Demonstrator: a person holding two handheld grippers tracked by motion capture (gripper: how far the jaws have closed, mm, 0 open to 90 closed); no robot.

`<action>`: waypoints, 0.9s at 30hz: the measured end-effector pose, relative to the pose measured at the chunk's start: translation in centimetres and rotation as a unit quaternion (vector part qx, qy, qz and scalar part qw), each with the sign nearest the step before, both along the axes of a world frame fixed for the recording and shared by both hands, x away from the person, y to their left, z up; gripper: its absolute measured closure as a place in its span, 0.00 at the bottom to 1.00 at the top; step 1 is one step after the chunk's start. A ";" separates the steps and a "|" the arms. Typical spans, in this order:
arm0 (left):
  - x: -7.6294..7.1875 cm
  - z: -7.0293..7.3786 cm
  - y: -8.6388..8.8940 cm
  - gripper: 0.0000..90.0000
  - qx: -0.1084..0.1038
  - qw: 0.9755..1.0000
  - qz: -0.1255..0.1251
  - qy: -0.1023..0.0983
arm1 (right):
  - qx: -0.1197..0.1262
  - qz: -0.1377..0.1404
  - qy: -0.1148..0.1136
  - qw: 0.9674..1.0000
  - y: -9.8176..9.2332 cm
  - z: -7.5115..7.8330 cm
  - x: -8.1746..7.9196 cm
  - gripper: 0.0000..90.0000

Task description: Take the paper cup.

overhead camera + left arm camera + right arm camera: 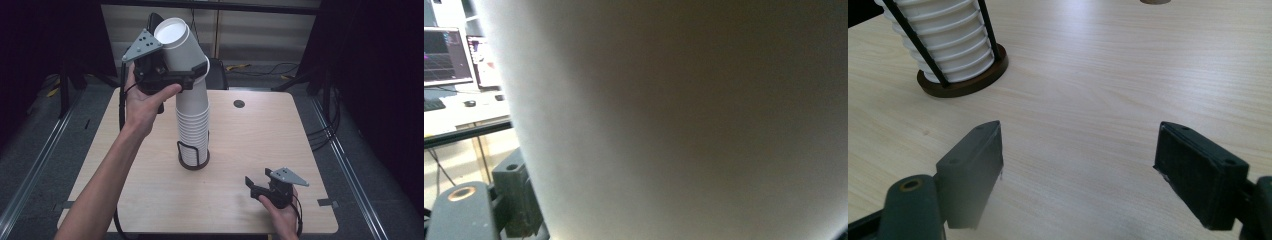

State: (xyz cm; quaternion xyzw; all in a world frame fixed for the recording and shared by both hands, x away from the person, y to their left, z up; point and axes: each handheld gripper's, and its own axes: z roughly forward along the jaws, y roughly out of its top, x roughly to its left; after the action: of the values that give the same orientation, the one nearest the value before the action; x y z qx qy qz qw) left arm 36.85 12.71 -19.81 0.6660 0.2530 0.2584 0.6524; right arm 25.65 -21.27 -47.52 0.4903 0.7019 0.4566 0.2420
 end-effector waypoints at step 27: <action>0.4 0.3 4.5 0.12 -0.032 0.998 0.029 0.047 | 0.000 0.003 0.000 1.000 0.1 -0.1 0.0 0.21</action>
State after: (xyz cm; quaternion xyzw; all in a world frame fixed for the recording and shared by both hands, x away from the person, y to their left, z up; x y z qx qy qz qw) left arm 37.25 17.19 -19.47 0.6484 0.3111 0.2371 0.6532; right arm 25.67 -21.16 -47.57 0.4880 0.7037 0.4569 0.2407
